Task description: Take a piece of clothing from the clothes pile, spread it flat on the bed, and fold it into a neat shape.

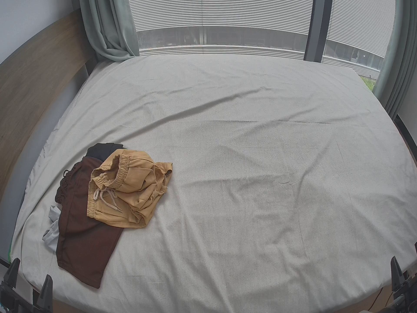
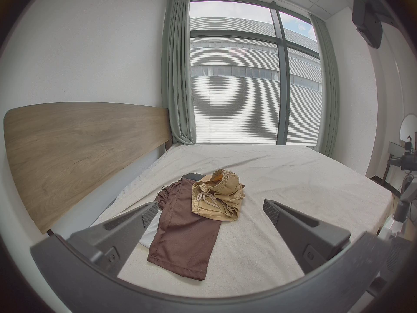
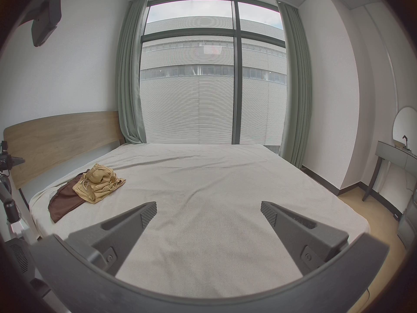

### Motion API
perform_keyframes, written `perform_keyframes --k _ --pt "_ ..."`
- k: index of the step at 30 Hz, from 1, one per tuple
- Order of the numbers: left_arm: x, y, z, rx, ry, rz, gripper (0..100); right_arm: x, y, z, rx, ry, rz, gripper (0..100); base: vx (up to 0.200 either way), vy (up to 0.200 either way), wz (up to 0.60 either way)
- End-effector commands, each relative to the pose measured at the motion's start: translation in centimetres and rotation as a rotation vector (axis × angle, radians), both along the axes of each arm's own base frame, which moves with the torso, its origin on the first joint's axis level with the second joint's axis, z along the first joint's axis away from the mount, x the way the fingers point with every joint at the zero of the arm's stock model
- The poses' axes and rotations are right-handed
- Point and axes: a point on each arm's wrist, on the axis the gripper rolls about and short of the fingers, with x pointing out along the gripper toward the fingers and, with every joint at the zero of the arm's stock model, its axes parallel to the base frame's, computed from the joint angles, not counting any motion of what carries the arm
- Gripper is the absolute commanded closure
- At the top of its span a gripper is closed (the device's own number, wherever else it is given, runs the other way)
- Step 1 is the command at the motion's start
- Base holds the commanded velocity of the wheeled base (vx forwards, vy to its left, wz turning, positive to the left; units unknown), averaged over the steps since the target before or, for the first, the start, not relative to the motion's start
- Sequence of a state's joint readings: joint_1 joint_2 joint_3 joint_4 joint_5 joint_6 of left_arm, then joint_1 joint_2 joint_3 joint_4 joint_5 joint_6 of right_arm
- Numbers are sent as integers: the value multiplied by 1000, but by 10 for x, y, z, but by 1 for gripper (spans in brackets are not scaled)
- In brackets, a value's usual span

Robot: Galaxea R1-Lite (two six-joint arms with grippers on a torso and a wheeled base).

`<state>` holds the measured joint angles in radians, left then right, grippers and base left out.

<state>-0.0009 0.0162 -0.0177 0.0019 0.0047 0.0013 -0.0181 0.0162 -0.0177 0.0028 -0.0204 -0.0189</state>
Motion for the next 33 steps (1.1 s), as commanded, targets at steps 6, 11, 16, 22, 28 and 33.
perform_keyframes --k 6,11,16,22,28,33 --pt "0 0 -5 5 6 -7 0 0 0 -5 1 3 0 0 0 0 0" --pt "0 0 -5 -4 6 -4 0 0 0 -4 2 2 0 0 0 0 0" --pt "0 0 -5 -1 1 -7 0 0 0 -4 2 0 0 0 0 0 0" --pt "0 0 -5 5 0 -7 0 0 0 -4 2 0 0 0 0 0 0" --pt "-1 0 3 -5 -56 -12 0 0 0 -5 4 2 0 0 0 0 0" --pt "-1 -1 49 -2 -201 -29 0 0 0 -5 4 3 -1 0 0 0 0"
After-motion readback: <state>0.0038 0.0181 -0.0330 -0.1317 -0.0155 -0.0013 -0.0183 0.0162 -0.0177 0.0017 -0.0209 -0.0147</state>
